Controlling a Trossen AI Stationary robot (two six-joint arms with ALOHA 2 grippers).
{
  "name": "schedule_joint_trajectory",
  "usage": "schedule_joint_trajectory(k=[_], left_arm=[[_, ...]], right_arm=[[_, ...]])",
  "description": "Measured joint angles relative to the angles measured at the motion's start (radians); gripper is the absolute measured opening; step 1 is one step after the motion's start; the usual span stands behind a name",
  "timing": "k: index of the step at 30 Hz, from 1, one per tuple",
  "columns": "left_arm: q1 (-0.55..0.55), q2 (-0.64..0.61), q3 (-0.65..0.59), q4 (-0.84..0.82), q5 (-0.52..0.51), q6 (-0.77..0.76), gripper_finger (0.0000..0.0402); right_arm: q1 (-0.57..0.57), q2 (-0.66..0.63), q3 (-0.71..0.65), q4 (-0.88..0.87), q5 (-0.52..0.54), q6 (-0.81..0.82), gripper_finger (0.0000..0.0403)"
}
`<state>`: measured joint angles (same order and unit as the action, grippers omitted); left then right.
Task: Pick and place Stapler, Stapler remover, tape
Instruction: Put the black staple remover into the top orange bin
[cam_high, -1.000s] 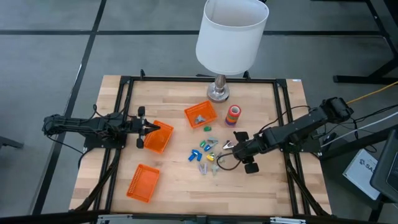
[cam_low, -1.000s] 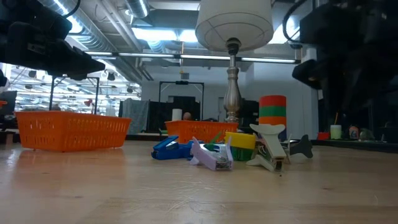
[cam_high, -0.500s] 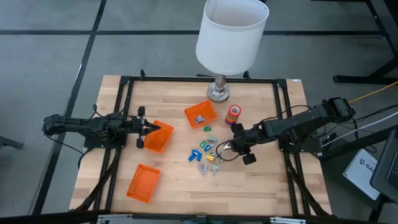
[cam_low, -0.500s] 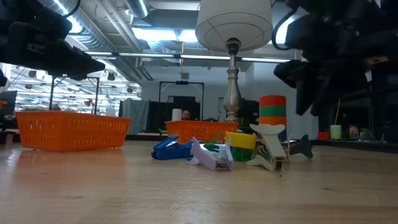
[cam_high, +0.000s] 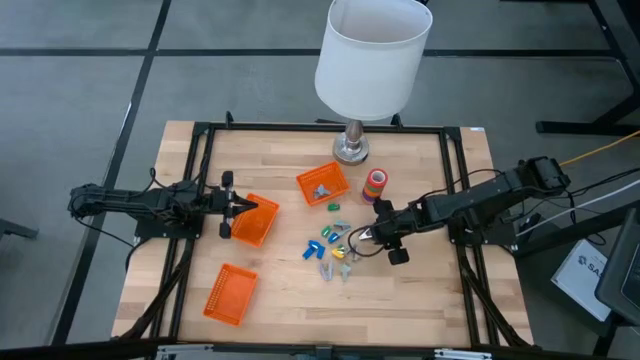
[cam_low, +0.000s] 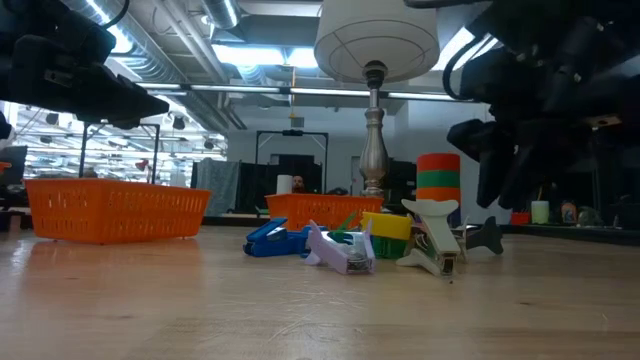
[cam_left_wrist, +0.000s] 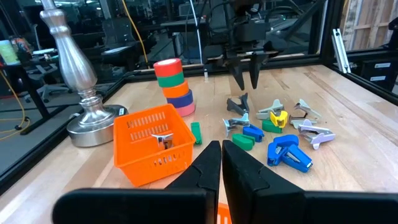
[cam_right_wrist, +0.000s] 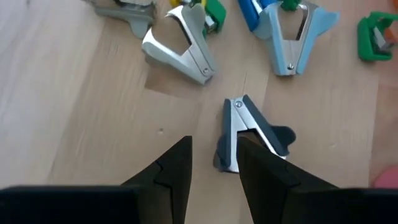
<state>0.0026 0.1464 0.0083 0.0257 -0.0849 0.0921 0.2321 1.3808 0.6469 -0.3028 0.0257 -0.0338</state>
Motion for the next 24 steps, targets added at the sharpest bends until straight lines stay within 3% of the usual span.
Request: schedule_joint_trajectory(k=[24], left_arm=[[0.0, 0.0, 0.0, 0.0, 0.0, 0.0, 0.0012]], right_arm=[[0.0, 0.0, -0.001, 0.029, 0.0, 0.087, 0.0129]])
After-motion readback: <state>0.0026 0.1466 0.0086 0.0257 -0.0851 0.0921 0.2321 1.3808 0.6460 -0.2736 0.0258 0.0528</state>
